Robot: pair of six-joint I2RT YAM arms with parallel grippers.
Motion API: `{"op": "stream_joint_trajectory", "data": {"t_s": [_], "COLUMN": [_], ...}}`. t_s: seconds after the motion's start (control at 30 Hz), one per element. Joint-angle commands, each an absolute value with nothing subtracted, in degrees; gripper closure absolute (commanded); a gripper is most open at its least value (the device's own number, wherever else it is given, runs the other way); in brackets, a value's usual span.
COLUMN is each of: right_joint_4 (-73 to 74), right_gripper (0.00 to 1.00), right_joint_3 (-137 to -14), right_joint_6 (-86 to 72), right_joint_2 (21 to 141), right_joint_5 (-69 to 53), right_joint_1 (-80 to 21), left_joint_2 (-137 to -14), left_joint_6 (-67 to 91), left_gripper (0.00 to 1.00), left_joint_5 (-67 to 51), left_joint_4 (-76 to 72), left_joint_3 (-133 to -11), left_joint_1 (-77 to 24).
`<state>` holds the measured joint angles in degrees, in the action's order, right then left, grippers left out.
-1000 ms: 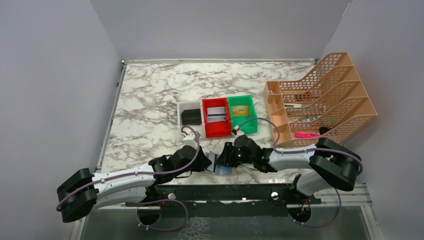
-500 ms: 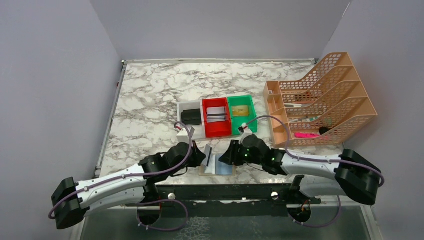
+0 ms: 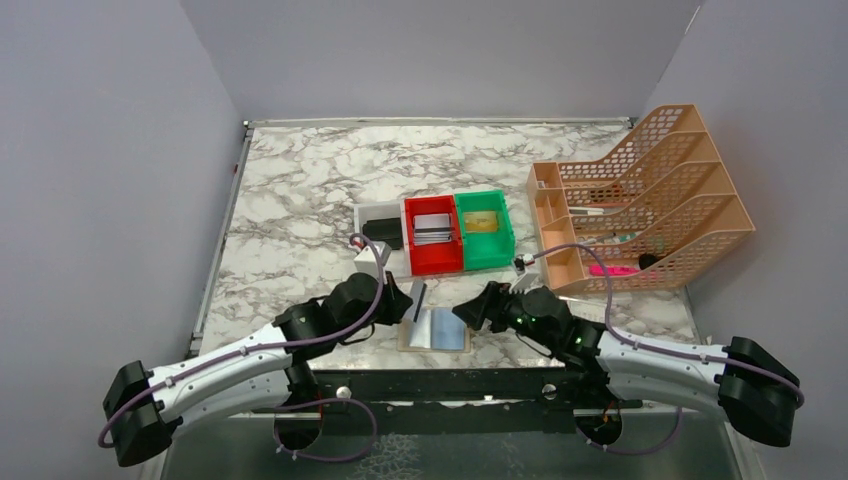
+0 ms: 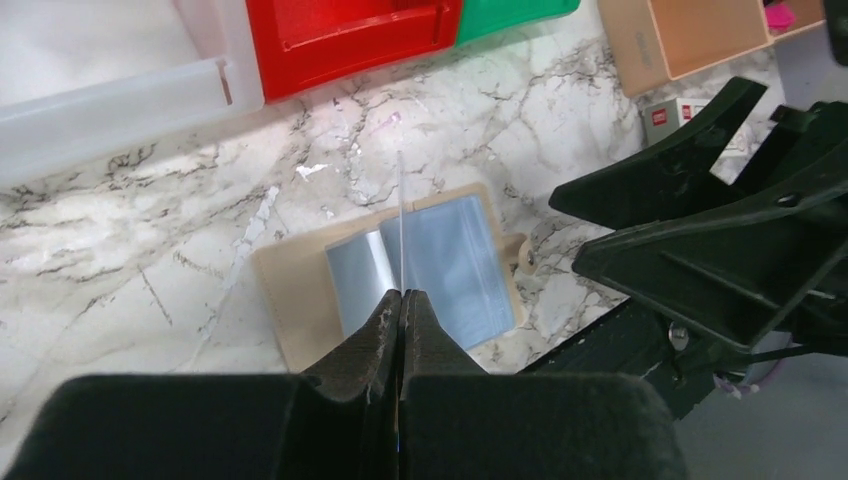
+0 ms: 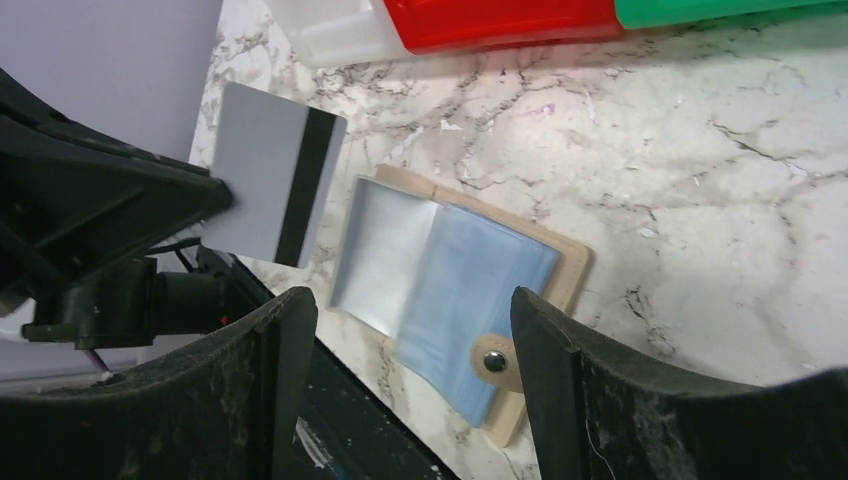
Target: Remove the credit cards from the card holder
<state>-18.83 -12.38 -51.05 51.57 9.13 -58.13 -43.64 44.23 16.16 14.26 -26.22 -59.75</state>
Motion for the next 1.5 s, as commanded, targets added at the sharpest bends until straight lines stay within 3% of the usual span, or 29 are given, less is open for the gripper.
{"op": "stream_joint_trajectory", "data": {"t_s": [0.0, 0.2, 0.33, 0.5, 0.8, 1.3, 1.47], "right_joint_4": [-21.9, -18.8, -26.5, -41.8, -57.3, -73.7, -78.0], "right_gripper": [0.24, 0.24, 0.24, 0.24, 0.27, 0.66, 0.72], "right_joint_3": [-11.0, -13.0, -12.7, -12.1, -14.9, -16.3, -14.8], "right_joint_6": [-49.3, -48.4, -47.8, -50.3, -56.9, -62.6, -63.9], "right_joint_2": [50.3, 52.5, 56.3, 63.1, 74.5, 85.7, 87.2], "right_joint_5": [11.6, 7.3, -5.0, -20.2, -25.6, -28.8, -28.1], "right_joint_1": [-58.4, -58.0, -52.1, -47.1, -47.1, -47.1, -47.1], "left_joint_2": [-43.9, -43.4, -43.2, -42.0, -39.9, -39.5, -39.5], "left_joint_6": [40.0, 42.4, 48.0, 53.1, 56.7, 58.4, 58.7], "left_gripper": [1.0, 1.0, 1.0, 1.0, 1.0, 1.0, 1.0], "left_joint_5": [4.7, -18.5, -28.3, -31.2, -31.5, -31.1, -31.3], "left_joint_4": [8.7, -1.3, -10.4, -16.2, -20.0, -22.5, -22.8], "left_joint_3": [-27.3, -22.7, -18.3, -14.4, -11.7, -10.1, -10.1], "left_joint_1": [-52.9, -36.3, -32.0, -31.9, -31.9, -31.9, -31.9]}}
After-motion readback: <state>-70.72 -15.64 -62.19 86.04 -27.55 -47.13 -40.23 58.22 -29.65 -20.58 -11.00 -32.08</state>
